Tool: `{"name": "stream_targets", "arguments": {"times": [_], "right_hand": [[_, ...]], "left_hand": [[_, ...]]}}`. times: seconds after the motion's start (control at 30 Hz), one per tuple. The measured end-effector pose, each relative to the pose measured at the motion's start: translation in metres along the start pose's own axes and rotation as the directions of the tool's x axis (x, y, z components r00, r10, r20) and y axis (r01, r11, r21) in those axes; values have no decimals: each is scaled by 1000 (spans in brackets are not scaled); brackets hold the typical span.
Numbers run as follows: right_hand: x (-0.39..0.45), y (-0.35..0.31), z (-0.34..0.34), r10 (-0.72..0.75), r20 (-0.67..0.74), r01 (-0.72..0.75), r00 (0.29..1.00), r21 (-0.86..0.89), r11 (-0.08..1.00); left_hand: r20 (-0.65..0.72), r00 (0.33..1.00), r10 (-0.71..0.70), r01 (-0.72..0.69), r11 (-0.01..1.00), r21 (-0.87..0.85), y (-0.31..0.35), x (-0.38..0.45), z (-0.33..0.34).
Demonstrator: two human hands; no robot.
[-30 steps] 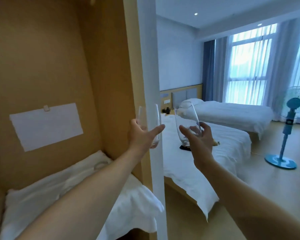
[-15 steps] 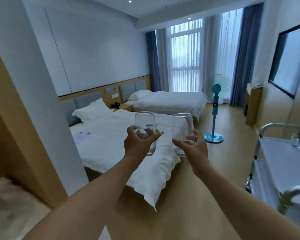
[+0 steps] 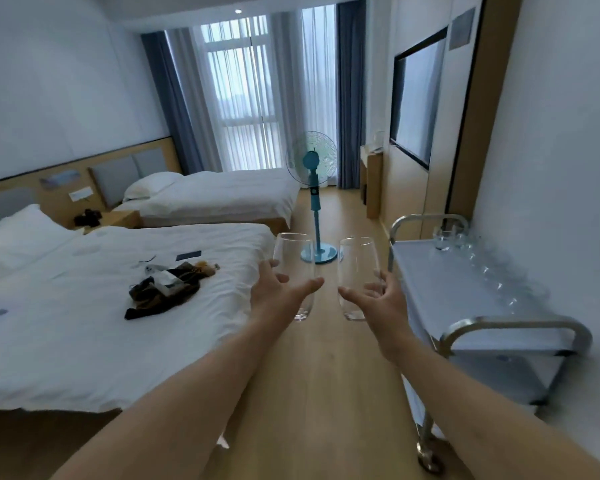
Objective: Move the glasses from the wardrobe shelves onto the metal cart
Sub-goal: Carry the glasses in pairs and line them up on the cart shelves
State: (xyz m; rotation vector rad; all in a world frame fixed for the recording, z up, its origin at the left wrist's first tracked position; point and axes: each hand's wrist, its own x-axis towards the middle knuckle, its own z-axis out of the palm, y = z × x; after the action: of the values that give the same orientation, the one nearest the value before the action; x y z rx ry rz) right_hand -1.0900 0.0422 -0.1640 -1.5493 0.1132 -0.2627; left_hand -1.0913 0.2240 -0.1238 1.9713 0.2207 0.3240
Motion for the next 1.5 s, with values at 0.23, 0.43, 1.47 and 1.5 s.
{"name": "stream_targets", "arguments": {"times": [0.23, 0.43, 1.47, 1.5], "right_hand": [[76, 1, 8, -18, -170, 15, 985, -21, 1000], [144, 8, 39, -21, -250, 8, 968, -54, 998], [501, 165, 46, 259, -238, -270, 936, -13, 963], [507, 172, 43, 275, -241, -285, 931, -8, 958]], "left_hand": [[141, 984, 110, -109, 994, -18, -3, 100, 46], [230, 966, 121, -107, 992, -71, -11, 188, 65], [343, 932, -116, 30, 969, 246, -66, 512, 275], [352, 925, -140, 46, 964, 262, -70, 516, 284]]}}
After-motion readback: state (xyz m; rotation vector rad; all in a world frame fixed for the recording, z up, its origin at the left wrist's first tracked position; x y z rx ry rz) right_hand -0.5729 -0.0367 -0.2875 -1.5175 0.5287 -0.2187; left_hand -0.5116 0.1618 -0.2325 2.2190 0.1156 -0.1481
